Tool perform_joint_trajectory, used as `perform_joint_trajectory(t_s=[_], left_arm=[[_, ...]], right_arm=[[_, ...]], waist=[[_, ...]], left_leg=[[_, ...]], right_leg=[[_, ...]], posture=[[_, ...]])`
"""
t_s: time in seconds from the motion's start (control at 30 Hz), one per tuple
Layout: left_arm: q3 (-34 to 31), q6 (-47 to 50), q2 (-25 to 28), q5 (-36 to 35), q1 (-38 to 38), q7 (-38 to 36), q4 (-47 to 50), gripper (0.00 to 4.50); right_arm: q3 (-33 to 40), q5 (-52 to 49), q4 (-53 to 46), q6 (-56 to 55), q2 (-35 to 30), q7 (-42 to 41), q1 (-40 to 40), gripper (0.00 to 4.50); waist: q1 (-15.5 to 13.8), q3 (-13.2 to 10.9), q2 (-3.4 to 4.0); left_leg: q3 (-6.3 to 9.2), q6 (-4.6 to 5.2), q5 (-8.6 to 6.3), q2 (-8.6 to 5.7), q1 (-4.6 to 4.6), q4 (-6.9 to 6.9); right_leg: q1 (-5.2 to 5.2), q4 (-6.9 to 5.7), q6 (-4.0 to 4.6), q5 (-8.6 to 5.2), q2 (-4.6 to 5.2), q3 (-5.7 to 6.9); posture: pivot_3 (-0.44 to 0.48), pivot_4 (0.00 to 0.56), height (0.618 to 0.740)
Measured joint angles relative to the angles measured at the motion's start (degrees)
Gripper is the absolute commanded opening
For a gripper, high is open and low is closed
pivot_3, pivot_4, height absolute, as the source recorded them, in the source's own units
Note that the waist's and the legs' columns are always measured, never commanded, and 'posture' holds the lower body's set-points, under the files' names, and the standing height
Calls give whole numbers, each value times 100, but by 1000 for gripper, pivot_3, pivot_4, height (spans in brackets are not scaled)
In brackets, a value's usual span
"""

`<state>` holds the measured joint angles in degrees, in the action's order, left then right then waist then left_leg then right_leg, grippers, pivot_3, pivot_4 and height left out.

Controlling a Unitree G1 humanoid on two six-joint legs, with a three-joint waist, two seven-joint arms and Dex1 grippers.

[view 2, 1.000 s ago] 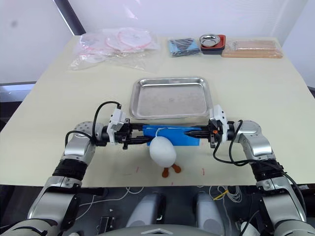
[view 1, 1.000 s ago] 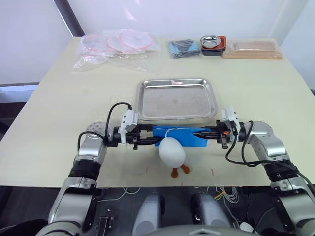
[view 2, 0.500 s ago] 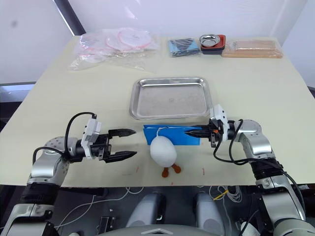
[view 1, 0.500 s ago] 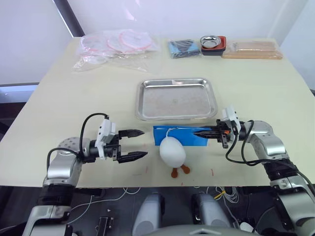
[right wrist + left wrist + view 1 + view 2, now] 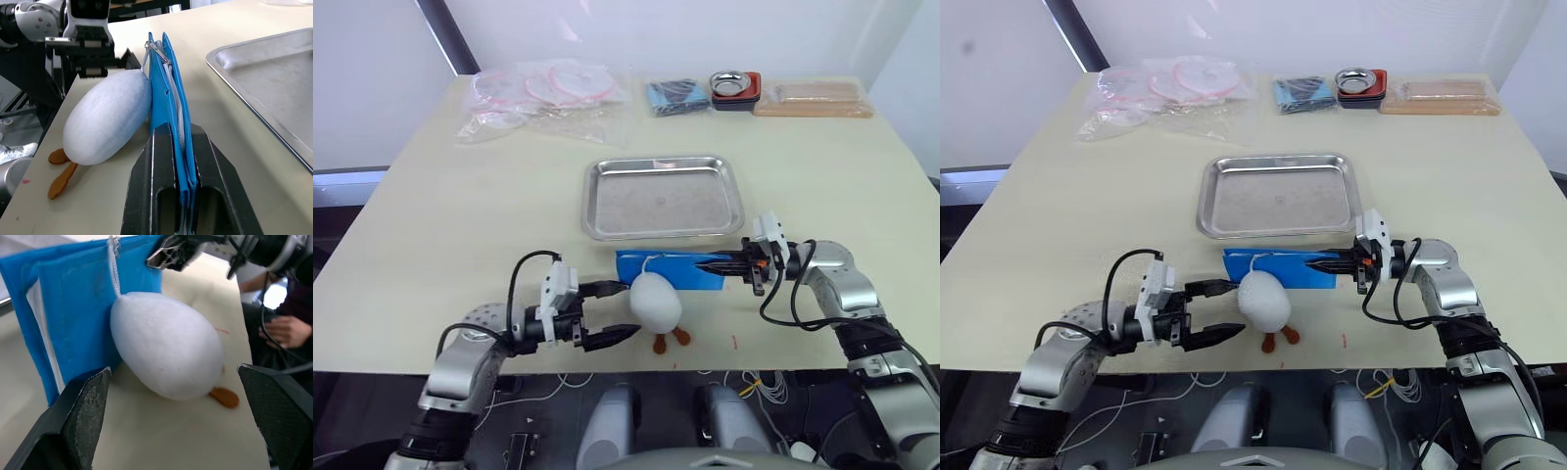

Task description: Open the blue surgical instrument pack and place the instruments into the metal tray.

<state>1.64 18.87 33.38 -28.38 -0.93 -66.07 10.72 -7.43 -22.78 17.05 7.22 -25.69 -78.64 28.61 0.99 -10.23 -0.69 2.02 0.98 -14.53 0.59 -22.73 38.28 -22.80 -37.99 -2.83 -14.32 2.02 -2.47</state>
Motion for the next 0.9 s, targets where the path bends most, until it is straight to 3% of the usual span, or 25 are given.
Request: perform_joint_trajectory(t_s=[0.13, 0.17, 0.27, 0.47, 0.7, 0.9], left_arm=[[256, -1, -190, 120, -70, 171, -60, 4399], [297, -3, -203, 124, -92, 177, -81, 4178], [372, -66, -208, 218, -90, 167, -142, 3155], [348, -121, -415, 223, -45, 373, -154, 88], [276, -216, -422, 196, 92, 512, -77, 35], [-257, -133, 84, -40, 134, 476, 71, 35]], right_arm=[[1, 1, -1, -5, 5, 34, -5, 0], [1, 1, -1, -6, 8, 36, -6, 0], [1, 1, -1, -20, 11, 37, -8, 0], [2, 6, 0, -62, 15, 50, -17, 0], [2, 12, 2, -118, 27, 53, -33, 0], [2, 10, 3, -129, 27, 48, -38, 0]], waist=[[-1, 0, 0], [0, 0, 0], [2, 0, 0], [1, 0, 0], [4, 0, 0], [3, 0, 0]], left_leg=[[0, 0, 0, 0, 0, 0], [0, 0, 0, 0, 1, 0], [0, 0, 0, 0, 1, 0], [-1, 0, 0, 0, 1, 0], [-2, 0, 0, 0, 1, 0], [-1, 0, 0, 1, 2, 0]], right_leg=[[0, -1, 0, 0, -1, 0], [0, -1, 0, 0, -1, 0], [0, -1, 0, 0, -2, 0], [0, 0, 0, 0, 0, -2], [0, 0, 0, 0, 0, -3], [0, 0, 1, 0, 0, -2]], posture=[[0, 150, 740], [0, 150, 740], [0, 150, 740], [0, 150, 740], [0, 150, 740], [0, 150, 740]])
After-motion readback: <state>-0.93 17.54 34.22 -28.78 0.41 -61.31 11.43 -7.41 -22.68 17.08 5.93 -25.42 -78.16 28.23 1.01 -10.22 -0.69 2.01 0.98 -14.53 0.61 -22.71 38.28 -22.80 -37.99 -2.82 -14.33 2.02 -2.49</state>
